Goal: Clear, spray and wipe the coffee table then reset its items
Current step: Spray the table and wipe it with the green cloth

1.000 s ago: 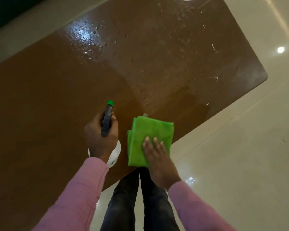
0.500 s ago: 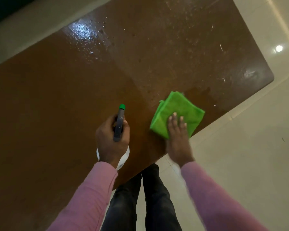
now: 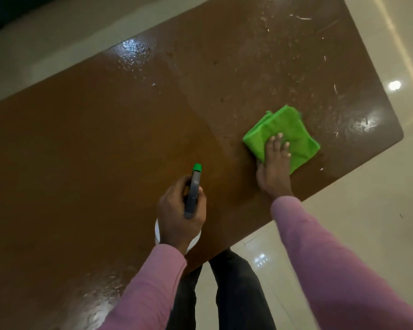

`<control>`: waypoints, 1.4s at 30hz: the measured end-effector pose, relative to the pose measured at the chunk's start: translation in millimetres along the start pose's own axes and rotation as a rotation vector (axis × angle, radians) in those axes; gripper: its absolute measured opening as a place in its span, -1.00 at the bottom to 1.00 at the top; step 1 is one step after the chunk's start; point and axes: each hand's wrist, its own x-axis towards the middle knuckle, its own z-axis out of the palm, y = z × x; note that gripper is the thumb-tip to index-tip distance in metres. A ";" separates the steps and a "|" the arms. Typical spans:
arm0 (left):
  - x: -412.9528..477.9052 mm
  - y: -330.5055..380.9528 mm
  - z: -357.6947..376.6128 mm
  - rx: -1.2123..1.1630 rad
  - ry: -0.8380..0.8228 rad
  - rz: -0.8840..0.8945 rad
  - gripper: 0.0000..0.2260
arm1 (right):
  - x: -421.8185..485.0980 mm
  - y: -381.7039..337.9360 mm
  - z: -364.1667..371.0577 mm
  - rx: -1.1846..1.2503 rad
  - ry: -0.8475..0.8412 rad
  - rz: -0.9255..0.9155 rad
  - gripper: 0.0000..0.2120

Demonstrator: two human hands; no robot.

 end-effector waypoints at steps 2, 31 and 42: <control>4.7 2.7 -4.6 -0.029 0.048 -0.025 -0.76 | -49.4 -36.7 29.6 -0.009 -0.071 -0.185 -0.29; 123.7 45.3 -8.8 0.111 0.352 -0.092 -0.99 | 128.5 -29.5 -41.5 -0.104 -0.011 -0.083 -0.32; 128.5 37.8 -5.5 0.123 0.380 -0.146 -0.83 | 89.4 -78.3 -11.9 -0.156 -0.134 -0.533 -0.29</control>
